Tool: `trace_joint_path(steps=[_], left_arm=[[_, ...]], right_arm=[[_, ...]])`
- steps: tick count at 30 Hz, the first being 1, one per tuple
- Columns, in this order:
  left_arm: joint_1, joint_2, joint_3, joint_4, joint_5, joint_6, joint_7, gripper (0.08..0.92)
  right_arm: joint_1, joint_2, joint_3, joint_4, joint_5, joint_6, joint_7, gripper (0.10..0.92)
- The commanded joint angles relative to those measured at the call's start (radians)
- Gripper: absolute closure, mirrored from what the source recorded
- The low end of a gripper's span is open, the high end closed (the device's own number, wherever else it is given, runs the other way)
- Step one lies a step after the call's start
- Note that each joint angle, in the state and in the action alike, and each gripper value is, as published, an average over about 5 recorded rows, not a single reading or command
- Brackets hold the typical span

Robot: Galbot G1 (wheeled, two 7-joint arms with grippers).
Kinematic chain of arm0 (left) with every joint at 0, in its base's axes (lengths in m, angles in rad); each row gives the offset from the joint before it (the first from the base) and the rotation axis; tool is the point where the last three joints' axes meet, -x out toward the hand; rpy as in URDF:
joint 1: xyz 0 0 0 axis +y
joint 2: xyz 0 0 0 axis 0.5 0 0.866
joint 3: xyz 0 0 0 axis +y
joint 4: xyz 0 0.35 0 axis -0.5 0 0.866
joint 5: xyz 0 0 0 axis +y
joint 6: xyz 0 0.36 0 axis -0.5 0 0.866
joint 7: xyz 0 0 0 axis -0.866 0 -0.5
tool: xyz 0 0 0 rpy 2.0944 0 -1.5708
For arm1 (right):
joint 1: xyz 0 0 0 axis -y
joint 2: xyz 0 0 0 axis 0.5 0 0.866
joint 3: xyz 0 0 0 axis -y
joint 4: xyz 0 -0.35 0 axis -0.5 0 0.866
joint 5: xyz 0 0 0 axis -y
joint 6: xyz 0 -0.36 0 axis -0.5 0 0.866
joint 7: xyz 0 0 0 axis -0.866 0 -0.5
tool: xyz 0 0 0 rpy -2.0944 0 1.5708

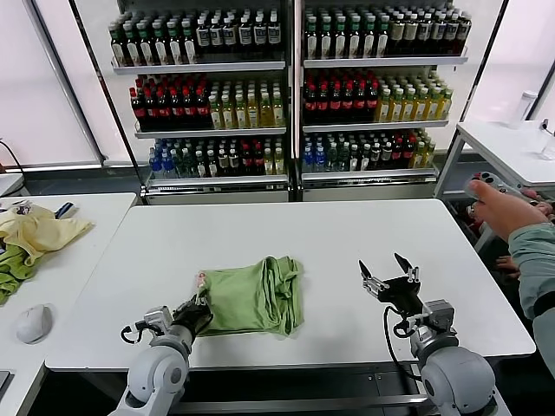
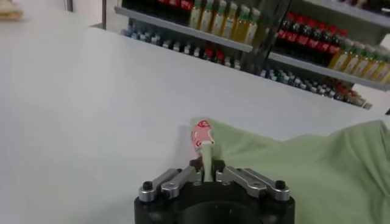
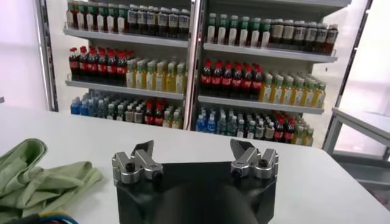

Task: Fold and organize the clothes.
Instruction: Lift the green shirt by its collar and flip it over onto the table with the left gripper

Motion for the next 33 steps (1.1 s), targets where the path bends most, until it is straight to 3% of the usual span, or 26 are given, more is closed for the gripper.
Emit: trace_joint_path(steps=[1,12,24,29,33], left_arm=[[-0.001,-0.001,-0.066,-0.019,-0.297,-0.023,0.015,0.868],[0.012,0.046,-0.293,-0.085,-0.621,0.011,0.001,0.873],[0.030,0.314,-0.678,-0.130,-0.754,0.081,-0.011,0.873],[0.028,0.377,-0.681,-0.220,-0.665,0.081,-0.030,0.873],[0.015,0.347,-0.535,-0.313,-0.509,0.080,-0.050,0.873]], right_arm=[[0.000,0.000,0.002,0.001,0.001,-0.001,0.000,0.203],[0.013,-0.001,0.000,-0.008,0.009,0.000,0.000,0.203],[0.047,0.001,-0.017,-0.025,0.029,0.007,-0.004,0.203],[0.056,-0.002,-0.018,-0.027,0.044,0.012,-0.006,0.203],[0.055,-0.001,-0.019,-0.025,0.050,0.018,-0.008,0.203]])
